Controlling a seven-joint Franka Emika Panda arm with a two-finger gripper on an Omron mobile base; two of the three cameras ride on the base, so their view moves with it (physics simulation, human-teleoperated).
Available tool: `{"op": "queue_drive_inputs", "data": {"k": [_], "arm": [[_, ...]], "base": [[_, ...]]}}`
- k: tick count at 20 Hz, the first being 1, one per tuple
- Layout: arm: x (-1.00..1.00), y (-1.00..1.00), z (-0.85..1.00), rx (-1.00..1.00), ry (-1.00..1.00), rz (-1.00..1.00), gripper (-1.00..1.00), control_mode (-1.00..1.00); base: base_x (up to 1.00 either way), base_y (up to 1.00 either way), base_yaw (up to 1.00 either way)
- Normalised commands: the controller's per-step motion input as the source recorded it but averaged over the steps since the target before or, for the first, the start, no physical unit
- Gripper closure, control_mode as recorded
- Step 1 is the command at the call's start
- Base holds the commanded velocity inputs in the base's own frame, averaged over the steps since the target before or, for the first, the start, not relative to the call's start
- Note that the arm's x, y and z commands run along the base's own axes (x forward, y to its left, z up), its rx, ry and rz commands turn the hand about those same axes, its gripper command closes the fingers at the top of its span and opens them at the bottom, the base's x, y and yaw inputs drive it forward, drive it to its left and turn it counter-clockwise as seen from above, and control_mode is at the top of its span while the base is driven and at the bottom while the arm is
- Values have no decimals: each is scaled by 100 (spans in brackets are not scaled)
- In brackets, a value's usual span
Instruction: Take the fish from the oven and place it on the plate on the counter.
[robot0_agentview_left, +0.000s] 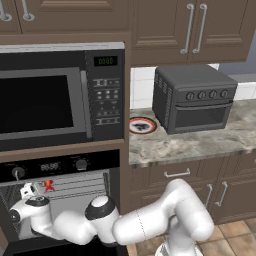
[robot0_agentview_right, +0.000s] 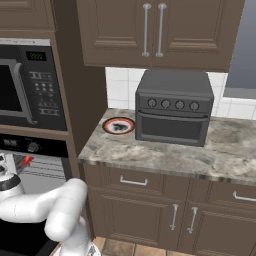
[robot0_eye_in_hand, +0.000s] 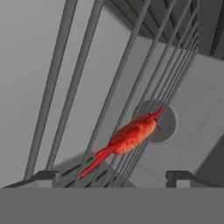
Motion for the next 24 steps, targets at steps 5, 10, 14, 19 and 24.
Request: {"op": "queue_drive_inputs", "data": {"k": [5,10,14,19,24], "arm": [[-71,0,-100,-5,0,1,-100,-100],[-14,0,-100,0,-4,2,-100,-100],[-38,0,-100,0,0,2,-100,-100],[-65,0,-100,0,0,1,-100,-100],[-68,0,-100,0,0,0,-100,-100]], "base": [[0,0,0],[0,0,0],[0,0,0],[0,0,0],[0,0,0]]}}
